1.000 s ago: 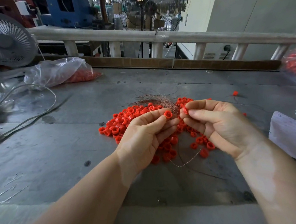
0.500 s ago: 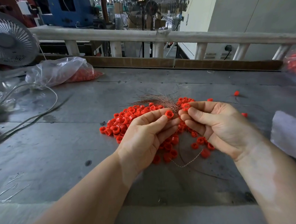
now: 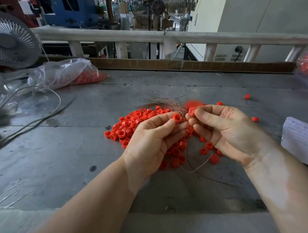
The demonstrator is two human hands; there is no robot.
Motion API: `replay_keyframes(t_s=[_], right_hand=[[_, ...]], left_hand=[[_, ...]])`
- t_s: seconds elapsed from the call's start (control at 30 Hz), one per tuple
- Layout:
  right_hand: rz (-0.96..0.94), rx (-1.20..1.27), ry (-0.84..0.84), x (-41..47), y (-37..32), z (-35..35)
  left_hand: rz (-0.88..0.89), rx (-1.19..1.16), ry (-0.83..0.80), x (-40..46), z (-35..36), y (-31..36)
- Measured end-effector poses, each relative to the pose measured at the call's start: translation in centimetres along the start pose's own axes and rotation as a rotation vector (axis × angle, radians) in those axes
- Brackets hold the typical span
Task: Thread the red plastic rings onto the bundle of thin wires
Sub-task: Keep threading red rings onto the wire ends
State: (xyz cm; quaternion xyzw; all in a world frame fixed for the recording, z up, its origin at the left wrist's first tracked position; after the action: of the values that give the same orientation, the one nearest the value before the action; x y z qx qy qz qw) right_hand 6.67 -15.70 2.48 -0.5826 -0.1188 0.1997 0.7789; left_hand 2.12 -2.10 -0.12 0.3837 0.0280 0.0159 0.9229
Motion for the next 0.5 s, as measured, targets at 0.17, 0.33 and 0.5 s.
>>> replay_keyframes(t_s=[0.17,0.33,0.5], right_hand=[[0.001,0.015,0.002,-0.01,-0.04,-0.01],[0.001,0.005,0.019,0.03,-0.01,0.09],[-0.009,-0.018,0.034,0.02,0.1,-0.03]], left_hand=[[0.003,-0.009,0.018,-0.03,0.05,0.01],[0.001,-0.018,0.016,-0.1,0.14,0.07],[-0.002,-0.014,0.013,-0.1,0.12,0.07]])
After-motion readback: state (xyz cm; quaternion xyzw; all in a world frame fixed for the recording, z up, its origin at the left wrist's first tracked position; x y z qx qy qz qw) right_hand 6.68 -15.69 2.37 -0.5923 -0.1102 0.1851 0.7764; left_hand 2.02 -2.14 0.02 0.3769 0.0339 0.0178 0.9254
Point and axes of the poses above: each hand's wrist, its own x-axis towards the middle knuckle, its own z-axis out of the palm, y = z × x, the point moved 2 cm from there along x, towards the middle knuckle, and after that the axes turned 6 degrees about -x, right-handed, at the moved point
